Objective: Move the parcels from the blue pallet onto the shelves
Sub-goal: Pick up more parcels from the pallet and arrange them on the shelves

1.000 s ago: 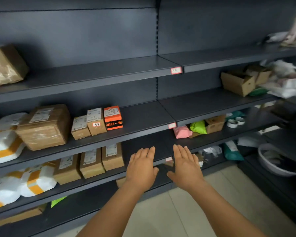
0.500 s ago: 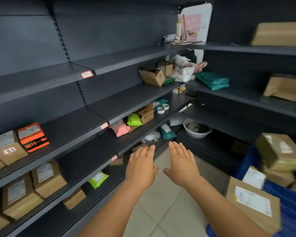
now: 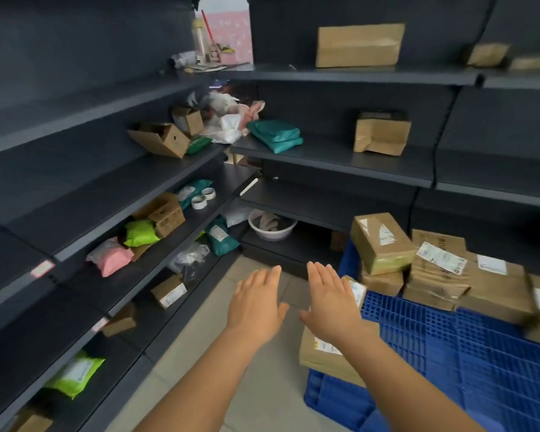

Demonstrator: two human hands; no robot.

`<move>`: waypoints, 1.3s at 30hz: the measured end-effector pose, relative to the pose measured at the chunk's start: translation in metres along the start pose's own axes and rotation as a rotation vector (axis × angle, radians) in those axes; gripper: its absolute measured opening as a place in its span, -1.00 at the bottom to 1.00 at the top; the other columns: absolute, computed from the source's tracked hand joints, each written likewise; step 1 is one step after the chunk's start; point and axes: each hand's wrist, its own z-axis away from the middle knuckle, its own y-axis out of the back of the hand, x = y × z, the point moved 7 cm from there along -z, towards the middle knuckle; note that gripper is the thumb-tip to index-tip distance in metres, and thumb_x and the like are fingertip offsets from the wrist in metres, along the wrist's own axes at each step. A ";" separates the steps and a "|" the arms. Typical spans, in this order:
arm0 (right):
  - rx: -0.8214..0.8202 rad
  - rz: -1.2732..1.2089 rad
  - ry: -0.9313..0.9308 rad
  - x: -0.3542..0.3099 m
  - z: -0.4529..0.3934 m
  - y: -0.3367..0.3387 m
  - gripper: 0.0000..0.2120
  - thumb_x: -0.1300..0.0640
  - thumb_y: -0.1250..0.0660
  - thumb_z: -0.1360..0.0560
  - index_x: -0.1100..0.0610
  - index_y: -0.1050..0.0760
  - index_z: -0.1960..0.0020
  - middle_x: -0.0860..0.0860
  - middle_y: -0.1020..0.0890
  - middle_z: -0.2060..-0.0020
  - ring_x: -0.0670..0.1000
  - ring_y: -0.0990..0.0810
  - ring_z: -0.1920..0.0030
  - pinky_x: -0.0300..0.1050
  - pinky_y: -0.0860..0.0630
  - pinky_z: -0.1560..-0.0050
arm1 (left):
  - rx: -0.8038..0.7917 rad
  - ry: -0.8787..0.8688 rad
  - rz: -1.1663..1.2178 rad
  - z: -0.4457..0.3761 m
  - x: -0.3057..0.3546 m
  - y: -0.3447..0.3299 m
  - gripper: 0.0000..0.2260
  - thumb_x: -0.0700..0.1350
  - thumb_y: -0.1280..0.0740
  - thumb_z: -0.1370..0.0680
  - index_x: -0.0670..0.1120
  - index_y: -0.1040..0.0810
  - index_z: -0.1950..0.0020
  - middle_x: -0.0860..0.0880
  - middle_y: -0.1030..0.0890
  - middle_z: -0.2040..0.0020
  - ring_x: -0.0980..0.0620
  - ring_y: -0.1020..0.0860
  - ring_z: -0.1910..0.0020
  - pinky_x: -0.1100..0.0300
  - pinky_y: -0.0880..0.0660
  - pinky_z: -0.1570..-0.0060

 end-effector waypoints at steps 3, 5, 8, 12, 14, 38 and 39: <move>-0.003 -0.006 -0.046 0.056 -0.013 0.010 -0.16 -0.04 -0.28 -0.55 0.11 0.22 -0.58 0.00 0.09 -0.57 0.05 0.17 -0.56 0.04 0.11 -0.53 | -0.020 -0.022 0.024 -0.032 0.044 -0.017 -0.38 0.08 -0.22 -0.60 0.00 0.00 -0.57 0.03 -0.22 -0.50 0.01 -0.17 -0.48 0.08 -0.14 -0.45; -0.006 -0.002 -0.081 0.093 -0.022 0.016 -0.14 -0.06 -0.28 -0.55 0.11 0.23 -0.58 0.01 0.10 -0.57 0.05 0.17 -0.56 0.04 0.10 -0.53 | -0.041 -0.038 0.046 -0.054 0.073 -0.029 -0.38 0.08 -0.22 -0.60 0.00 0.00 -0.57 0.03 -0.22 -0.50 0.01 -0.16 -0.49 0.08 -0.13 -0.46; -0.002 0.002 -0.134 0.143 -0.034 0.025 -0.13 -0.09 -0.28 -0.54 0.12 0.23 -0.58 0.01 0.09 -0.57 0.05 0.15 -0.56 0.04 0.10 -0.52 | -0.079 -0.056 0.047 -0.084 0.108 -0.050 -0.39 0.07 -0.21 -0.61 0.00 0.00 -0.57 0.02 -0.22 -0.50 0.00 -0.16 -0.49 0.06 -0.11 -0.46; -0.005 -0.013 -0.213 0.201 -0.046 0.031 -0.14 -0.09 -0.29 -0.53 0.12 0.19 -0.58 0.02 0.04 -0.56 0.04 0.10 -0.56 0.02 0.09 -0.51 | -0.120 -0.075 0.046 -0.119 0.143 -0.078 -0.39 0.07 -0.20 -0.61 -0.01 -0.01 -0.57 0.00 -0.23 -0.50 -0.02 -0.20 -0.48 0.07 -0.14 -0.45; -0.013 -0.040 -0.267 0.226 -0.054 0.033 -0.15 -0.09 -0.28 -0.53 0.12 0.19 -0.58 0.02 0.03 -0.56 0.04 0.10 -0.56 0.02 0.09 -0.51 | -0.145 -0.090 0.050 -0.137 0.158 -0.090 -0.39 0.08 -0.20 -0.61 -0.02 -0.02 -0.57 -0.01 -0.24 -0.50 -0.02 -0.21 -0.47 0.08 -0.16 -0.44; -0.082 -0.376 -0.620 0.366 -0.197 -0.031 -0.17 -0.03 -0.29 -0.52 0.12 0.15 -0.58 0.06 -0.08 -0.54 0.12 -0.10 -0.52 0.08 -0.16 -0.48 | -0.443 0.019 0.333 -0.312 0.202 -0.243 -0.31 0.04 -0.27 -0.58 -0.10 0.04 -0.56 -0.10 -0.36 -0.40 -0.10 -0.46 -0.28 0.00 -0.46 -0.20; -0.077 -0.391 -0.620 0.371 -0.202 -0.034 -0.16 -0.03 -0.30 -0.52 0.11 0.17 -0.58 0.05 -0.07 -0.54 0.12 -0.09 -0.52 0.08 -0.16 -0.49 | -0.439 0.035 0.339 -0.316 0.201 -0.248 -0.33 0.03 -0.27 -0.58 -0.09 0.02 -0.56 -0.10 -0.39 -0.38 -0.11 -0.48 -0.25 -0.01 -0.48 -0.17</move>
